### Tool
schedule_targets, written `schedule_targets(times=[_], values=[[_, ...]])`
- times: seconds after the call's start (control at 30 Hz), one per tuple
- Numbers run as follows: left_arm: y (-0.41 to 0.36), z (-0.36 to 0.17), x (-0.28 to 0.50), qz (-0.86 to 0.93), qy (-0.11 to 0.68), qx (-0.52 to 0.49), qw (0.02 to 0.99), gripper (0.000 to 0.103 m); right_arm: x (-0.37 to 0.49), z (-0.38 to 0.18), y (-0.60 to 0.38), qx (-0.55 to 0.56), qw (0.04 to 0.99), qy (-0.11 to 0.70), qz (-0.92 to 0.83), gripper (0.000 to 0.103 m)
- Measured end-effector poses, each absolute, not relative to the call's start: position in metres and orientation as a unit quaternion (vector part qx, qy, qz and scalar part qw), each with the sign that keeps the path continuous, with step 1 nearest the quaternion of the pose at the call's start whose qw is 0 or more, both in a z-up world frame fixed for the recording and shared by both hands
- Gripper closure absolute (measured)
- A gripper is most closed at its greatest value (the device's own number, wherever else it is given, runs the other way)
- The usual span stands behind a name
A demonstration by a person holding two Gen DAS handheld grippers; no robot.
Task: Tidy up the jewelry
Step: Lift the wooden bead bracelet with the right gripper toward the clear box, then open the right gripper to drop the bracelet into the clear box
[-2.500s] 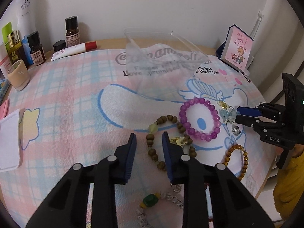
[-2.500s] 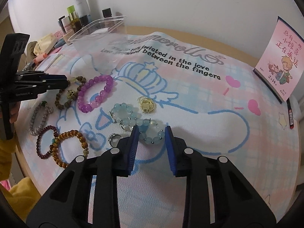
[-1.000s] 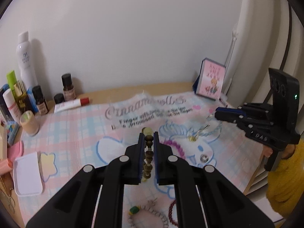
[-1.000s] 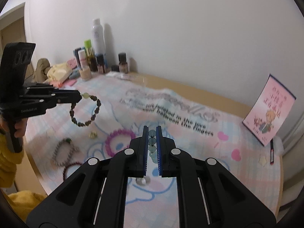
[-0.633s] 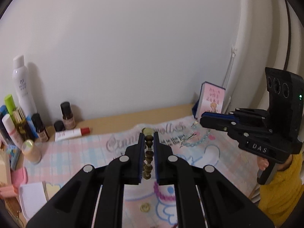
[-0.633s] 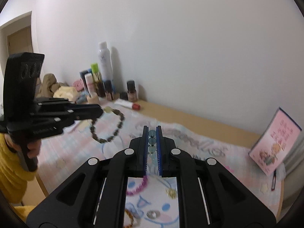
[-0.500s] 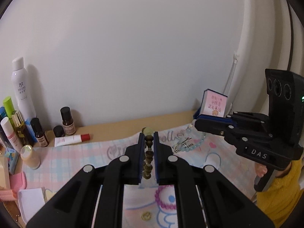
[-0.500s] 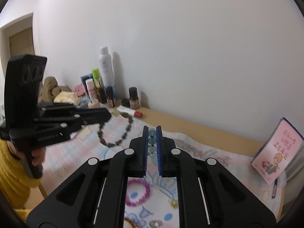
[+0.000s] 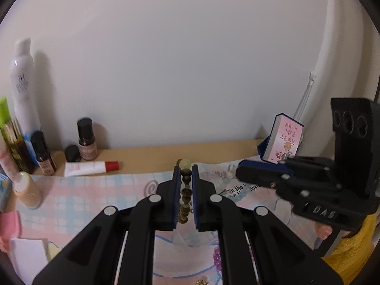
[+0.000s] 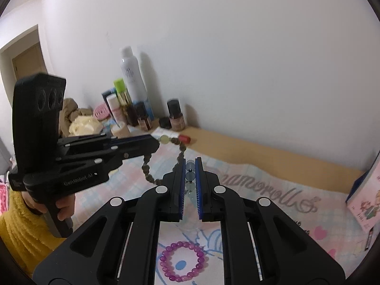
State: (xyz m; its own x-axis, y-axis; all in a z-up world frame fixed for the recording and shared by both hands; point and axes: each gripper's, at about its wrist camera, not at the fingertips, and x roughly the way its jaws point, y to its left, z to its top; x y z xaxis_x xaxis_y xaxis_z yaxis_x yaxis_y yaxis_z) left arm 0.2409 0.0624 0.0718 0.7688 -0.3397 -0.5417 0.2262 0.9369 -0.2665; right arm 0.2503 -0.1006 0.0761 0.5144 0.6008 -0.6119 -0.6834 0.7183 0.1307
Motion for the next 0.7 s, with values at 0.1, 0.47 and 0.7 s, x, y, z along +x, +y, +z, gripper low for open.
schedule_targets(times=[0.1, 0.47, 0.7], values=[[0.063, 0.059, 0.246, -0.152, 0.314, -0.097, 0.932, 0.094, 0.255, 0.062, -0.099, -0.066, 0.862, 0.342, 0.369, 0.095], [0.059, 0.033, 0.240, -0.159, 0.330, -0.100, 0.925, 0.094, 0.254, 0.031, -0.099, -0.080, 0.850, 0.365, 0.370, 0.095], [0.055, 0.034, 0.238, -0.149, 0.336, -0.093, 0.925, 0.094, 0.253, 0.031, -0.100, -0.080, 0.851, 0.365, 0.368, 0.093]])
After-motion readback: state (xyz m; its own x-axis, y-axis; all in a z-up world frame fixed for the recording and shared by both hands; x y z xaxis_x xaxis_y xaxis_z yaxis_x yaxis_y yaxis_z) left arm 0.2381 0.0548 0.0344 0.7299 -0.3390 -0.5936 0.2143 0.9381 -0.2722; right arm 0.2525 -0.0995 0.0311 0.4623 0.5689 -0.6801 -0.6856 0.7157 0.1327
